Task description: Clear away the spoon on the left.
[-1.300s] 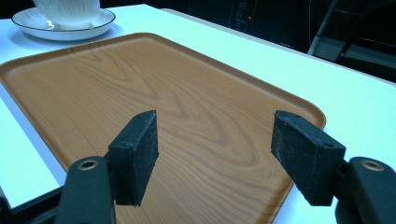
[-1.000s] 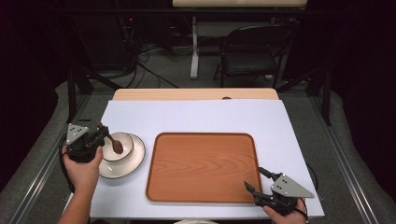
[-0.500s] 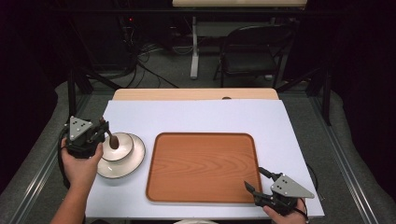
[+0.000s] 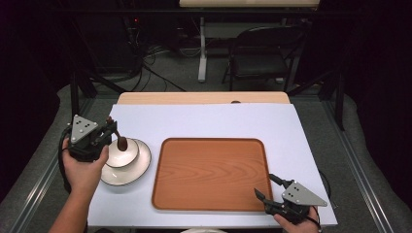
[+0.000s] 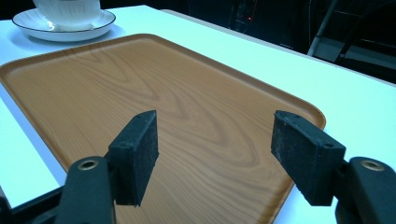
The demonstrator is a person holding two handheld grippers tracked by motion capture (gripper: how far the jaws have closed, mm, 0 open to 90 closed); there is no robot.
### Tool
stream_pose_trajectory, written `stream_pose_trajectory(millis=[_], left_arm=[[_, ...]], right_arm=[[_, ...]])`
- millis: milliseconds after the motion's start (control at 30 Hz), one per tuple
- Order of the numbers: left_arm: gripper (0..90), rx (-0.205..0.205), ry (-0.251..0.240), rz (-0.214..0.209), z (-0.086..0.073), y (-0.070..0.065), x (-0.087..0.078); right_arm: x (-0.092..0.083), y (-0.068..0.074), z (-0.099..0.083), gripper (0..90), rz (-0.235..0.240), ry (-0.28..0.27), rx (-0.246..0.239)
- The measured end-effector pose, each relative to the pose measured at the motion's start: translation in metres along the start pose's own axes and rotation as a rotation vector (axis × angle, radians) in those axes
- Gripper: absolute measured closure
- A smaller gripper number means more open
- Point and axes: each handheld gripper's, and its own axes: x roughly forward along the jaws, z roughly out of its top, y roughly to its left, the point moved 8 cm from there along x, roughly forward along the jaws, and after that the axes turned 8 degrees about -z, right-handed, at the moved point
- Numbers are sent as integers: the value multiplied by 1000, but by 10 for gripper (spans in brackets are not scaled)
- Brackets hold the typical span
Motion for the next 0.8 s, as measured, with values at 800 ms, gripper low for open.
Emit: stream_pose_trajectory(millis=[800], left_arm=[[843, 56, 33, -249, 19, -66, 11]], right_arm=[[-1, 0, 0, 318, 1, -1, -1]])
